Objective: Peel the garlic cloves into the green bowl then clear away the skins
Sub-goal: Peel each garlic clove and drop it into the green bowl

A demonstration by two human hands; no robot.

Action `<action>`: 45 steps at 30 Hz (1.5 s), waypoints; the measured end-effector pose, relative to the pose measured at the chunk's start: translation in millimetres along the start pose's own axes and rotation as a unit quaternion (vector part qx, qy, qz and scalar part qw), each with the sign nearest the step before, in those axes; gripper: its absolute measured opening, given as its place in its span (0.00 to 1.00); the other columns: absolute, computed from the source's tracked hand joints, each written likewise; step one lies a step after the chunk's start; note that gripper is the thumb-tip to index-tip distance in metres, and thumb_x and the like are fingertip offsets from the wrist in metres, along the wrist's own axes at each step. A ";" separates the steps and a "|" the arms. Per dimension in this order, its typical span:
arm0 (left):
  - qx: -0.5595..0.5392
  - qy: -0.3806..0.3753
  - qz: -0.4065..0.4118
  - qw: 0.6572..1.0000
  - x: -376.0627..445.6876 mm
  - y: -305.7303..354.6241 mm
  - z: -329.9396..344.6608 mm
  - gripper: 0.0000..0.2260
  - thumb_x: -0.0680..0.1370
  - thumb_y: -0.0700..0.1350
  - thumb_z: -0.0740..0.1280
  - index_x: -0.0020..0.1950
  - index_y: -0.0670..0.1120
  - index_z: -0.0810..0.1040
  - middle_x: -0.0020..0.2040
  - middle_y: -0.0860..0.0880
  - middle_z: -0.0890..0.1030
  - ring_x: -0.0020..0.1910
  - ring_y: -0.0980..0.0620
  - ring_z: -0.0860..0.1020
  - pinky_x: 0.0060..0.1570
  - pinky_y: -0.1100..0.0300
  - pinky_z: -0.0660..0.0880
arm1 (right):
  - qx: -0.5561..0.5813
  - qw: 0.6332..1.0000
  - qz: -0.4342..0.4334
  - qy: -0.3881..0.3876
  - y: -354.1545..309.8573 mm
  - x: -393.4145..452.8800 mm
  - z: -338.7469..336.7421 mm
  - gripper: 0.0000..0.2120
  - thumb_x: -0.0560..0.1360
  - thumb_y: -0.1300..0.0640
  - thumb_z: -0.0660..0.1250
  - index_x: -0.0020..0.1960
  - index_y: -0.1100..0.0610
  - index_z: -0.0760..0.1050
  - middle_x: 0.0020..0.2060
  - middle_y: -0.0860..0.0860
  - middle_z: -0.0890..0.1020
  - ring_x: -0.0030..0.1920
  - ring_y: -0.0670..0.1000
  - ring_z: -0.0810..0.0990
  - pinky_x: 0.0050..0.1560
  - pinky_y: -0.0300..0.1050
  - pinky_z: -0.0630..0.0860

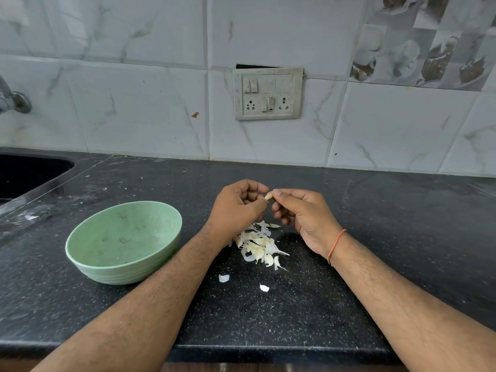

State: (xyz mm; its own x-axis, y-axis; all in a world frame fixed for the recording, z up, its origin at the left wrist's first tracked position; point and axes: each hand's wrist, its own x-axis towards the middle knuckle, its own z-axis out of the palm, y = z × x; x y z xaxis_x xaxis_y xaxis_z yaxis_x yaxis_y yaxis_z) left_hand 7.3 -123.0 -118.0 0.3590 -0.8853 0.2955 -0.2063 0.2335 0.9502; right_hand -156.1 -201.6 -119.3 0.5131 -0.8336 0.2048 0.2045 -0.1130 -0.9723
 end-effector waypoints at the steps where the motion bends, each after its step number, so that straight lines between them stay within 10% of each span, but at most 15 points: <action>1: 0.015 0.002 0.003 1.000 0.1 -0.4 -0.3 0.10 0.77 0.36 0.71 0.54 0.48 0.85 0.39 0.51 0.84 0.37 0.52 0.82 0.49 0.44 0.86 | 0.006 1.000 0.003 -0.002 -0.6 -0.2 0.0 0.09 0.81 0.59 0.71 0.55 0.64 0.86 0.37 0.55 0.84 0.36 0.50 0.79 0.33 0.40 0.71; 11: 0.125 0.019 0.048 0.991 -2.1 0.4 -4.0 0.04 0.76 0.46 0.79 0.50 0.55 0.89 0.38 0.56 0.87 0.35 0.60 0.83 0.37 0.64 0.79 | -0.050 0.996 -0.030 0.072 -1.4 1.4 -3.9 0.06 0.81 0.58 0.73 0.50 0.59 0.88 0.37 0.54 0.85 0.34 0.49 0.80 0.32 0.40 0.72; 17: 0.139 0.026 0.023 0.990 -4.4 6.7 -2.7 0.15 0.79 0.37 0.66 0.47 0.55 0.89 0.43 0.58 0.88 0.42 0.36 0.85 0.44 0.39 0.85 | -0.181 0.972 -0.114 0.101 -1.4 0.5 -3.1 0.06 0.82 0.55 0.73 0.50 0.54 0.88 0.39 0.51 0.88 0.35 0.48 0.84 0.35 0.38 0.76; 25: 0.111 0.013 0.029 0.993 -7.9 12.1 -2.7 0.03 0.77 0.51 0.77 0.45 0.54 0.89 0.38 0.50 0.87 0.35 0.52 0.82 0.44 0.46 0.84 | -0.342 0.895 -0.260 0.122 -4.6 -6.1 -0.9 0.05 0.81 0.50 0.74 0.49 0.48 0.89 0.40 0.39 0.88 0.42 0.43 0.86 0.44 0.42 0.83; 30: 0.081 0.009 0.021 0.996 -9.0 13.4 -3.8 0.04 0.75 0.53 0.76 0.45 0.55 0.90 0.41 0.46 0.88 0.43 0.39 0.86 0.49 0.37 0.84 | -0.351 0.882 -0.288 0.125 -6.8 -9.9 1.3 0.05 0.80 0.51 0.75 0.53 0.49 0.89 0.42 0.39 0.88 0.43 0.40 0.86 0.44 0.40 0.83; 45: -0.022 0.001 -0.023 0.999 -3.6 6.9 -2.8 0.07 0.79 0.43 0.73 0.46 0.46 0.91 0.46 0.43 0.89 0.44 0.49 0.84 0.57 0.41 0.84 | -0.412 0.826 -0.367 0.114 -7.0 -5.0 -0.7 0.06 0.81 0.54 0.74 0.56 0.50 0.88 0.39 0.46 0.88 0.39 0.48 0.86 0.39 0.52 0.82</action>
State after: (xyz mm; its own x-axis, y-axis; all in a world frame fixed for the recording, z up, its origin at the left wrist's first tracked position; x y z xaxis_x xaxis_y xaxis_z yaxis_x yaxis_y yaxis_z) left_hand 7.1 -117.1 -112.3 0.3686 -0.8951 0.2509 -0.1495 0.2093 0.9663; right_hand -160.6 -197.1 -113.6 0.3129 -0.4467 0.8382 -0.2944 -0.8846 -0.3616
